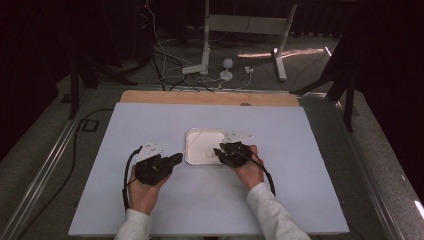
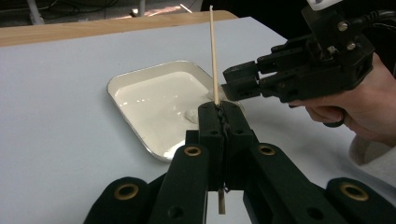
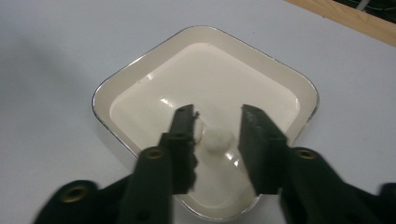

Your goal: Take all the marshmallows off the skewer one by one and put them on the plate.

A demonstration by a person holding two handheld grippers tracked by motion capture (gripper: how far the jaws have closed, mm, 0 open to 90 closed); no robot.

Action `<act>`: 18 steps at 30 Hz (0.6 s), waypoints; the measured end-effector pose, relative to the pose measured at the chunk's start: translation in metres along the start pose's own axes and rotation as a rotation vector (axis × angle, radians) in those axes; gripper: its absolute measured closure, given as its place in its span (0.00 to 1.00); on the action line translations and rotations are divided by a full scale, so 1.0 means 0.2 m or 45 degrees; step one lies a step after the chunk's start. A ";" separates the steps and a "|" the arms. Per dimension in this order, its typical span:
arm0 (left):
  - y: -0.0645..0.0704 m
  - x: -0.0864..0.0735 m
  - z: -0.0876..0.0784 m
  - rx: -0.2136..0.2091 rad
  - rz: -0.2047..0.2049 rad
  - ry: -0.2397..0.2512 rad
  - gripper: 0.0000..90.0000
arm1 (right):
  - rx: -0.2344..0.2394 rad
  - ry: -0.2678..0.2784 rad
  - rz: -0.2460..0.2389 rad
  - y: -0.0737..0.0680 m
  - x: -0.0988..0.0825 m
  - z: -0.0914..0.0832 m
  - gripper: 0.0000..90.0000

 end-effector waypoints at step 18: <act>-0.03 0.08 0.06 0.028 -0.020 0.051 1.00 | 0.168 0.100 0.110 0.02 0.02 -0.13 0.00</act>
Point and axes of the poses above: each handheld gripper's, and its own axes: z roughly forward along the jaws, x roughly out of its top, y roughly to its right, the point moved 1 cm from there along z, roughly forward along the jaws, and after that the axes turned 7 degrees about -x, right-handed, at the moved point
